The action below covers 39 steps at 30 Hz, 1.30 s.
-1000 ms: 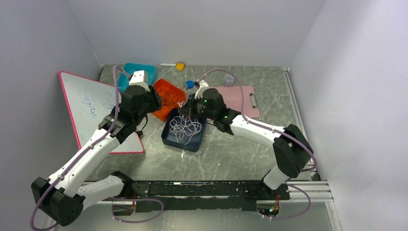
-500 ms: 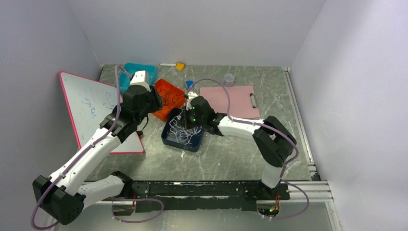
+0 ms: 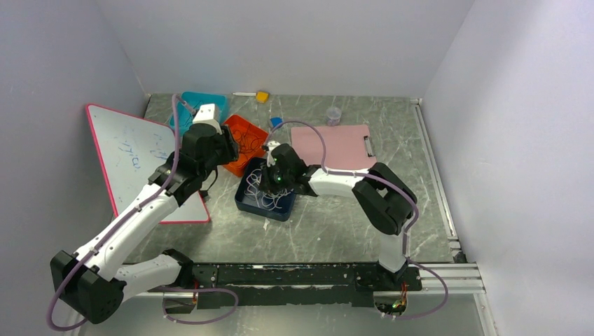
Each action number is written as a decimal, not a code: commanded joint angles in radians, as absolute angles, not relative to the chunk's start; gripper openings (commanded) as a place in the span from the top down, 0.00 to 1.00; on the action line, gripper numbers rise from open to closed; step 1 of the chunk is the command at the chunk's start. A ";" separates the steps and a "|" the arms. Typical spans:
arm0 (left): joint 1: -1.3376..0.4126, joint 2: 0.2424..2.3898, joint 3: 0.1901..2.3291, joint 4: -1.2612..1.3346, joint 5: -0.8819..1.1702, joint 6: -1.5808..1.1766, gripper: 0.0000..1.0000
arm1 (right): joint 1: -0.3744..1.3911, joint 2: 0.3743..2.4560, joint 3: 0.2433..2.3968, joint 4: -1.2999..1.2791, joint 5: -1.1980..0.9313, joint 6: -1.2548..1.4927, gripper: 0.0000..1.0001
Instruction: Untangle the cables
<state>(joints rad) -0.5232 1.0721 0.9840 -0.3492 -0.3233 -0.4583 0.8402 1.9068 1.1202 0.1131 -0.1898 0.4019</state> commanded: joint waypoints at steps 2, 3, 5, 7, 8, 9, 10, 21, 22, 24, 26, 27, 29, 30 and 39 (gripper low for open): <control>-0.517 1.086 0.983 -0.349 -0.284 -0.456 0.47 | 0.848 1.867 1.144 0.100 -0.168 0.381 0.74; -0.516 1.086 0.983 -0.348 -0.282 -0.456 0.46 | 0.846 1.850 1.144 0.098 -0.163 0.380 0.71; -0.517 1.084 0.982 -0.344 -0.281 -0.456 0.45 | 0.846 1.815 1.148 0.090 -0.148 0.382 0.66; -0.517 1.081 0.980 -0.340 -0.282 -0.456 0.44 | 0.845 1.780 1.152 0.081 -0.122 0.381 0.61; -0.517 1.081 0.981 -0.339 -0.282 -0.455 0.43 | 0.845 1.758 1.150 0.074 -0.098 0.383 0.57; -0.517 1.081 0.983 -0.339 -0.282 -0.453 0.43 | 0.845 1.735 1.147 0.070 -0.067 0.386 0.53; -0.517 1.084 0.986 -0.338 -0.282 -0.451 0.42 | 0.843 1.707 1.139 0.066 -0.034 0.388 0.50; -0.516 1.073 1.037 -0.323 -0.324 -0.403 0.37 | 0.742 1.355 1.028 0.033 0.128 0.347 0.32; -0.517 1.066 1.038 -0.320 -0.331 -0.397 0.37 | 0.734 1.317 1.013 0.032 0.156 0.343 0.32; -0.517 1.039 1.035 -0.308 -0.343 -0.386 0.37 | 0.724 1.228 0.954 0.055 0.224 0.328 0.32; -0.516 0.995 1.023 -0.284 -0.359 -0.378 0.36 | 0.720 1.132 0.899 0.082 0.305 0.310 0.32; -0.516 0.973 1.014 -0.267 -0.363 -0.349 0.35 | 0.720 1.088 0.877 0.092 0.345 0.299 0.31; -0.517 0.930 0.997 -0.236 -0.363 -0.321 0.34 | 0.718 0.998 0.844 0.097 0.416 0.269 0.31; -0.517 0.910 0.989 -0.226 -0.361 -0.309 0.32 | 0.718 0.959 0.827 0.094 0.441 0.243 0.29; -0.517 0.734 0.858 -0.241 -0.491 -0.318 0.00 | 0.719 0.646 0.708 -0.037 0.642 0.125 0.09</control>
